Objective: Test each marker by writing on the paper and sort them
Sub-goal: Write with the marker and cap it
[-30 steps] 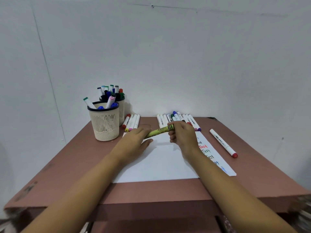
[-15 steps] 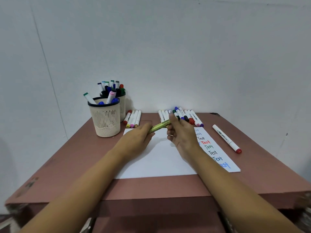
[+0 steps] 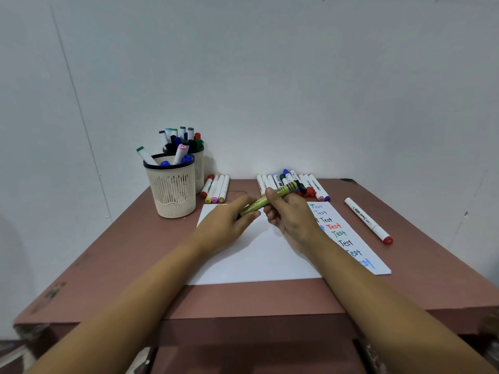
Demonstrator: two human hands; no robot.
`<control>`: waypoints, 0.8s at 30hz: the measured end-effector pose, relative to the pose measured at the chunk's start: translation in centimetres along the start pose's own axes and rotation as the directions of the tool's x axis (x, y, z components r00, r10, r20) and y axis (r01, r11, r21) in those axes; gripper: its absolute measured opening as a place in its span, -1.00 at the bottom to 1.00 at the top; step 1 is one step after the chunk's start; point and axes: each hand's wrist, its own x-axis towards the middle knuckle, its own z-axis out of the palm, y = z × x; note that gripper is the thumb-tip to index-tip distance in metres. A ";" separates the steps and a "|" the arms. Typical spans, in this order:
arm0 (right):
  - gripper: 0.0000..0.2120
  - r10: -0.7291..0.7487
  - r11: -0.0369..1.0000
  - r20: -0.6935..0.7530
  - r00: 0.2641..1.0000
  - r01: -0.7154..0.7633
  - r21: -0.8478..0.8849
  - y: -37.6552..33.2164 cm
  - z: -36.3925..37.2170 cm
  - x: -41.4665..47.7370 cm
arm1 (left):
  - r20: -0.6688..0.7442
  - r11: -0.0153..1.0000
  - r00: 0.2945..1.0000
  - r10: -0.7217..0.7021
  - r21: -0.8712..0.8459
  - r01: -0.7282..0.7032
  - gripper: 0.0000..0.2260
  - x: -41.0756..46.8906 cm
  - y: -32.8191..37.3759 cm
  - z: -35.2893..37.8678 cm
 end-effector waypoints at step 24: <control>-0.85 0.117 0.989 -0.292 0.949 -0.085 0.120 -2.0 -3.9 -1.0 | 0.125 0.913 0.967 -0.222 0.373 0.162 -0.67 0.5 -2.9 -2.3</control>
